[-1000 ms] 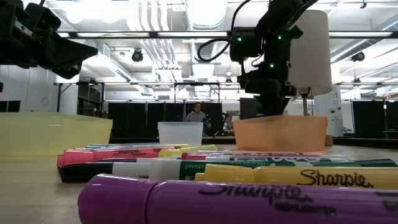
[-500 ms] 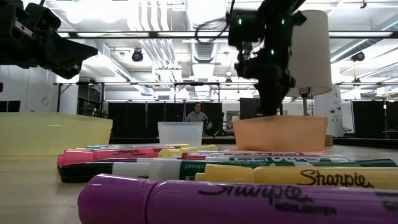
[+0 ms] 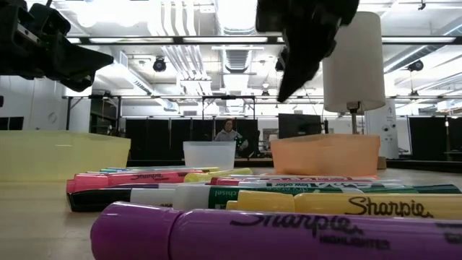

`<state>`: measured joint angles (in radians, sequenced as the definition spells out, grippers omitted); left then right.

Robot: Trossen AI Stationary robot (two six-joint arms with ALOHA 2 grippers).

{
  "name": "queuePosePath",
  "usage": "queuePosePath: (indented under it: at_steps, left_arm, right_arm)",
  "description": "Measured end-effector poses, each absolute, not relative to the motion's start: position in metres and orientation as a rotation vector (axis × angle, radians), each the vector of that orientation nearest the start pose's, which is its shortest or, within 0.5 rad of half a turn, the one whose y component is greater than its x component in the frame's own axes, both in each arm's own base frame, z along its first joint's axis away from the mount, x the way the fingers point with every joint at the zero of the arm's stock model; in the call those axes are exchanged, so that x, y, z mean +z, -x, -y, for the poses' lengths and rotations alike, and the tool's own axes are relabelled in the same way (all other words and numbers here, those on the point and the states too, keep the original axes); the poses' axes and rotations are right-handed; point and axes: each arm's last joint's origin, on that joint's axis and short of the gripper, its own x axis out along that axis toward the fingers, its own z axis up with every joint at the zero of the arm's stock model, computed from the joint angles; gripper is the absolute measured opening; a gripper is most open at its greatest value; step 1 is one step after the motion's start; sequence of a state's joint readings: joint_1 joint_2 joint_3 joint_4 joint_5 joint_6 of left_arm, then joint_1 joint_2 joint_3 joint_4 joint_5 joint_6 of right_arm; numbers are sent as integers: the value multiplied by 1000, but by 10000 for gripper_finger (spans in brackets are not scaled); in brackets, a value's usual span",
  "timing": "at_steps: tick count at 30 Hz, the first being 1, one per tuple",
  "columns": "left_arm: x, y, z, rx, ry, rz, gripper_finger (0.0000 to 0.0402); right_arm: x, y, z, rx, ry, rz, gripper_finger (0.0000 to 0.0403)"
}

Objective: Pick & Place Markers
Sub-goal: Put the small green marker into the orange bin

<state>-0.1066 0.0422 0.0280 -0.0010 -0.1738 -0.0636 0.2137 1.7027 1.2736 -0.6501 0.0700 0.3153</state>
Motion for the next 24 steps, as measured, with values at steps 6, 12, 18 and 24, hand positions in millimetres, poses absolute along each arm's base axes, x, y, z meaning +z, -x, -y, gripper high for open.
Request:
queuePosePath:
  at_steps: [6,12,18,24]
  left_arm:
    - [170,-98,5,68,62,-13,0]
    - [170,-98,5,68,61,-13,0]
    - [170,-98,5,68,62,-13,0]
    - [170,-98,5,68,62,-13,0]
  right_arm:
    - [218,-347,-100,30,-98,-1062,124]
    - [187,-355,-115,35,-88,-1123,116]
    - [167,-360,-124,21,-94,-1169,111]
    - [149,-367,-138,39,-93,-1208,110]
